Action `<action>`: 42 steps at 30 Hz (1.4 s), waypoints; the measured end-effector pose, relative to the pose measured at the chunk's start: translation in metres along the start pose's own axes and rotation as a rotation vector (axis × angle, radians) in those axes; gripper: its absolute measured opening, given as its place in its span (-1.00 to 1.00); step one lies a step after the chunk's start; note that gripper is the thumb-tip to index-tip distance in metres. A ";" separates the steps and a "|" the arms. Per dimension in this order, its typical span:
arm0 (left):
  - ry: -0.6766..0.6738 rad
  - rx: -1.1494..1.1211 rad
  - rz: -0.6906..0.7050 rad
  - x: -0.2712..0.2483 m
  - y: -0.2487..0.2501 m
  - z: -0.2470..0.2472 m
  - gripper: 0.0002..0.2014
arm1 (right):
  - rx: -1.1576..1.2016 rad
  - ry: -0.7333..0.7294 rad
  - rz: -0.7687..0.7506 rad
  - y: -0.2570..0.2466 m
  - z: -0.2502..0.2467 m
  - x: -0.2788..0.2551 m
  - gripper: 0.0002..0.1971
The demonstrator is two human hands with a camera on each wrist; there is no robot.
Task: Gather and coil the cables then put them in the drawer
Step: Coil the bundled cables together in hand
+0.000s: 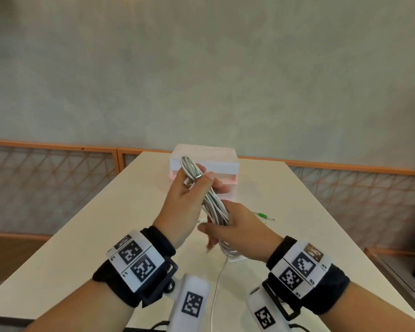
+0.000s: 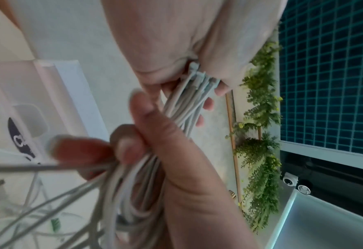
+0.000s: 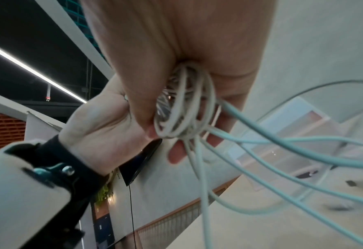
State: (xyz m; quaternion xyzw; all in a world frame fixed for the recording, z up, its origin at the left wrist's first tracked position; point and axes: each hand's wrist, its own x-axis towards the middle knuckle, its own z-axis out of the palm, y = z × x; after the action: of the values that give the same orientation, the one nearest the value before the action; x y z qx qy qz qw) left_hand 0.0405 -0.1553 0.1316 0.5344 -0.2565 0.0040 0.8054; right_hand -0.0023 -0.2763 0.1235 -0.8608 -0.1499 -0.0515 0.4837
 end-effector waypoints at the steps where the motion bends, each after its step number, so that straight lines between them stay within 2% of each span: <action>1: 0.008 -0.018 -0.017 0.001 0.001 0.000 -0.91 | 0.039 -0.023 0.008 0.000 0.001 -0.001 -0.80; 4: -0.022 -0.055 -0.125 -0.005 -0.004 -0.006 -0.77 | 0.195 -0.091 0.027 -0.001 0.002 -0.001 -0.86; 7: -0.171 -0.084 -0.263 -0.014 -0.005 -0.008 -0.57 | 0.220 -0.149 0.011 -0.005 0.004 0.002 -0.81; 8: -0.180 -0.070 -0.264 -0.013 -0.003 -0.008 -0.60 | 0.228 -0.175 0.011 -0.008 0.005 0.003 -0.76; 10: -0.163 -0.023 -0.221 -0.007 0.004 -0.006 -0.81 | 0.270 -0.201 0.009 -0.012 0.005 0.006 -0.66; 11: -0.155 -0.007 -0.194 -0.003 0.009 -0.004 -0.82 | 0.278 -0.196 -0.002 -0.012 0.003 0.009 -0.64; 14: -0.103 -0.080 -0.106 0.012 0.020 -0.002 -0.81 | 0.187 -0.221 -0.009 -0.001 -0.004 0.014 -0.75; 17: 0.014 -0.280 -0.086 0.031 0.035 -0.013 -0.76 | -0.050 -0.248 0.070 0.033 -0.004 0.010 -0.77; 20: 0.074 -0.332 -0.068 0.044 0.045 -0.028 -0.74 | -0.204 -0.141 0.096 0.060 -0.004 0.008 -0.73; 23: 0.160 -0.235 -0.013 0.046 0.042 -0.039 -0.74 | -0.367 -0.042 0.025 0.064 -0.014 0.008 -0.73; 26: 0.248 -0.138 0.064 0.047 0.037 -0.050 -0.74 | -0.403 0.006 -0.083 0.064 -0.024 0.005 -0.75; 30: 0.298 0.012 0.145 0.045 0.031 -0.058 -0.74 | -0.546 -0.116 -0.090 0.059 -0.034 0.005 -0.80; 32: 0.299 0.087 0.167 0.043 0.029 -0.058 -0.74 | -0.616 -0.148 -0.065 0.056 -0.038 0.006 -0.73; 36: 0.264 0.281 0.179 0.040 0.022 -0.059 -0.62 | -0.796 -0.093 -0.099 0.046 -0.044 0.005 -0.66; 42: 0.146 0.583 0.116 0.027 0.016 -0.040 -0.67 | -0.905 -0.093 -0.326 0.004 -0.044 0.012 -0.72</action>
State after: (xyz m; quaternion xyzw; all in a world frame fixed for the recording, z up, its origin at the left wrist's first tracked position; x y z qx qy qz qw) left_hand 0.0758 -0.1214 0.1443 0.7258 -0.2159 0.1619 0.6328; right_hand 0.0125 -0.3129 0.1462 -0.9514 -0.2670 -0.1482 0.0389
